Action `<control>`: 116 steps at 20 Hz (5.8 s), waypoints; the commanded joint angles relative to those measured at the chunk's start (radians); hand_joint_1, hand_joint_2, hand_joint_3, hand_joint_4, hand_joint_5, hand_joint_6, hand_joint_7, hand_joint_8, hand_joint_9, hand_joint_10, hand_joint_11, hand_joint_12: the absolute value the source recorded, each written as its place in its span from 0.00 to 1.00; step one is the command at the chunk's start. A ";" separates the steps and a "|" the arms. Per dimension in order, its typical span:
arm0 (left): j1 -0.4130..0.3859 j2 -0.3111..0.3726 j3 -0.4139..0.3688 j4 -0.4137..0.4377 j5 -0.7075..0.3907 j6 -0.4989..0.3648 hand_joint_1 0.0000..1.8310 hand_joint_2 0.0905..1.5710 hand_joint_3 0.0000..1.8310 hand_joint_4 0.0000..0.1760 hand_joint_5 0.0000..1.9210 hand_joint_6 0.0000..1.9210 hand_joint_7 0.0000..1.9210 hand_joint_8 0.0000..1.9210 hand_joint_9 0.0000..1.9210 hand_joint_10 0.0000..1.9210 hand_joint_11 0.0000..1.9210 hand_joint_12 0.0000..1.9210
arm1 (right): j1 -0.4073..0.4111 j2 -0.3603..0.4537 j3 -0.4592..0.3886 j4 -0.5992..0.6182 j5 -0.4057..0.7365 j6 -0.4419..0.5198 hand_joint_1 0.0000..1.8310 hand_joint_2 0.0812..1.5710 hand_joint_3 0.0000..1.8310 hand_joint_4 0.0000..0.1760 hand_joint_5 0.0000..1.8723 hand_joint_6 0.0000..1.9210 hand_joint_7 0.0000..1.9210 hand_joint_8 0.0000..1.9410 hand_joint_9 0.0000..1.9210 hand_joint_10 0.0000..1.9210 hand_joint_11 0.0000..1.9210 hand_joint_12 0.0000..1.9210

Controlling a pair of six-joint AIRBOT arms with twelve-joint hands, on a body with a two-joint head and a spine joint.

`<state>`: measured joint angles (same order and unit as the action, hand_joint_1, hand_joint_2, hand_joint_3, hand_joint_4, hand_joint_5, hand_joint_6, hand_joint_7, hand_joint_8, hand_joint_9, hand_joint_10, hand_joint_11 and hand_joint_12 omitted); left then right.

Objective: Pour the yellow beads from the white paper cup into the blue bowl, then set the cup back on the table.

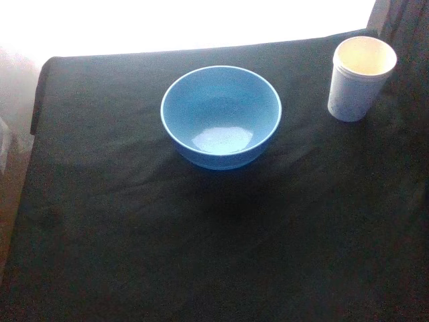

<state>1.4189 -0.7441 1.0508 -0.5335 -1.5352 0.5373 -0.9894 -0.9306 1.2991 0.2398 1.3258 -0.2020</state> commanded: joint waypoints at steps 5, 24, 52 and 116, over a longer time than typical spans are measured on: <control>-0.003 -0.003 0.009 -0.025 -0.128 -0.006 0.29 0.42 0.00 0.24 0.01 0.00 0.11 0.00 0.09 0.00 0.00 0.23 | 0.006 -0.044 0.050 0.057 0.117 0.069 0.33 0.39 0.00 0.38 0.00 0.00 0.01 0.00 0.00 0.00 0.00 0.00; -0.003 -0.042 0.027 -0.024 -0.112 -0.022 0.33 0.44 0.00 0.17 0.00 0.00 0.11 0.00 0.09 0.00 0.00 0.21 | -0.063 -0.245 0.225 0.193 -0.017 0.272 0.33 0.42 0.00 0.24 0.07 0.00 0.03 0.00 0.00 0.00 0.00 0.00; -0.016 -0.079 0.050 -0.004 -0.071 -0.053 0.46 0.64 0.01 0.07 0.00 0.00 0.11 0.00 0.10 0.00 0.00 0.22 | -0.053 -0.350 0.388 0.128 -0.306 0.272 0.41 0.44 0.00 0.39 0.05 0.01 0.00 0.00 0.00 0.00 0.00 0.00; -0.020 -0.144 0.053 -0.003 -0.082 -0.062 0.57 0.46 0.52 0.00 0.00 0.00 0.12 0.00 0.11 0.00 0.00 0.30 | 0.057 -0.259 0.320 -0.053 -0.299 0.306 0.58 0.71 0.00 0.19 0.50 0.54 0.34 0.00 0.27 0.00 0.00 0.53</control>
<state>1.4094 -0.8837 1.0988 -0.5205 -1.4929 0.4820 -0.9474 -1.1957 1.6176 0.1539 0.9005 0.0910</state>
